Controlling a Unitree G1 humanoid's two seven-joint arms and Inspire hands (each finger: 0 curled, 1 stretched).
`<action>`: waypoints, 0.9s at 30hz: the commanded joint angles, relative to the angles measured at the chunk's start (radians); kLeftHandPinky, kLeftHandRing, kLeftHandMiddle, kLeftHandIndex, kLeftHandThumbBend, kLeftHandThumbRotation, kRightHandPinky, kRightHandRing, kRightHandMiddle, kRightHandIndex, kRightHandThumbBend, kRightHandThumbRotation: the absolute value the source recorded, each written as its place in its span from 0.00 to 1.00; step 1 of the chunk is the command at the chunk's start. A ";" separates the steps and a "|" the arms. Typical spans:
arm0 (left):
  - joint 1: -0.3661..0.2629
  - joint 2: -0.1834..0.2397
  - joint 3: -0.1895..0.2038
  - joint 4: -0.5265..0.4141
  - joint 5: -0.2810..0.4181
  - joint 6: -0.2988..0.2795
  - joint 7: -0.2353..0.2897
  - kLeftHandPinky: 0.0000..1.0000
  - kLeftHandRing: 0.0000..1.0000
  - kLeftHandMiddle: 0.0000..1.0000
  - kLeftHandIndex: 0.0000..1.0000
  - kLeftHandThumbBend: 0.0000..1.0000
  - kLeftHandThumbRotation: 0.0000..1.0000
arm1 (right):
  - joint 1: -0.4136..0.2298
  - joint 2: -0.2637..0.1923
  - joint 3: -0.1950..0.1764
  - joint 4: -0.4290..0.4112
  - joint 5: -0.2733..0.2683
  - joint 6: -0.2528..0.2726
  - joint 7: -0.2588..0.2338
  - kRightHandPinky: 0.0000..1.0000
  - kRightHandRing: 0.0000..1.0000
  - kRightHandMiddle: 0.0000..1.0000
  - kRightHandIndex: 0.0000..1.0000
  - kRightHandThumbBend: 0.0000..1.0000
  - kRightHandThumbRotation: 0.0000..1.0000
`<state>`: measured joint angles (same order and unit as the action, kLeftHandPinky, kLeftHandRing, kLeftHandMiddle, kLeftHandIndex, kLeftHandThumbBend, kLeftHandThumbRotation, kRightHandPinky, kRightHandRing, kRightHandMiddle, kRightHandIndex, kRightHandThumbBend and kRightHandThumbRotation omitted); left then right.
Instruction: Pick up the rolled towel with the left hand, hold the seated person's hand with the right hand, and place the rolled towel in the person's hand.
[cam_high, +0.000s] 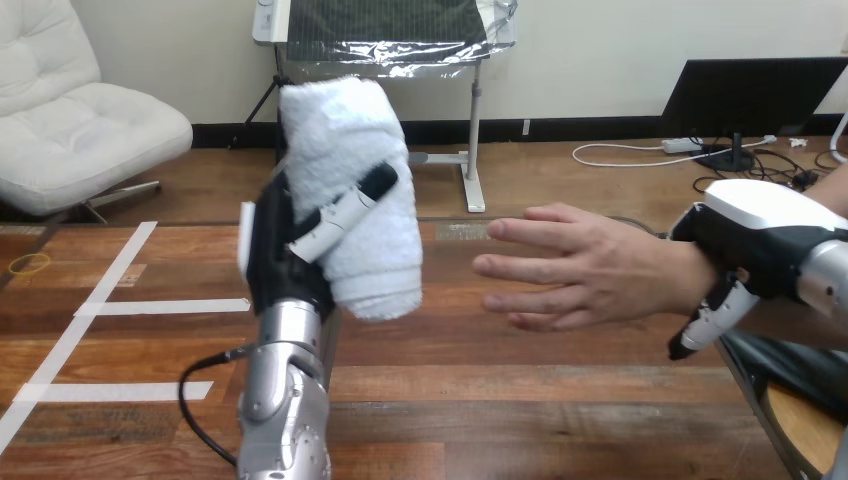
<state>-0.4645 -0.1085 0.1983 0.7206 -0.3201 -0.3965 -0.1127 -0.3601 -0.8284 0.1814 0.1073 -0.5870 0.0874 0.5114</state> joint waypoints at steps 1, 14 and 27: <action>-0.172 -0.025 0.031 0.089 -0.033 -0.059 -0.034 0.26 0.31 0.38 0.41 0.54 0.00 | -0.089 0.041 0.001 -0.020 0.001 0.011 -0.010 0.17 0.24 0.33 0.46 0.88 0.13; -0.250 -0.067 0.040 0.226 -0.033 -0.108 -0.048 0.27 0.32 0.39 0.42 0.53 0.00 | -0.107 0.083 0.000 -0.021 0.010 -0.006 -0.024 0.19 0.26 0.35 0.43 0.90 0.12; -0.280 -0.115 0.037 0.286 -0.047 -0.115 -0.076 0.29 0.33 0.39 0.42 0.57 0.00 | -0.122 0.105 0.009 -0.032 -0.012 0.004 -0.018 0.20 0.28 0.38 0.43 0.90 0.13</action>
<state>-0.5495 -0.1587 0.2217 1.0018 -0.3487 -0.4430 -0.1495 -0.3757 -0.7480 0.1988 0.0832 -0.5935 0.0686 0.5129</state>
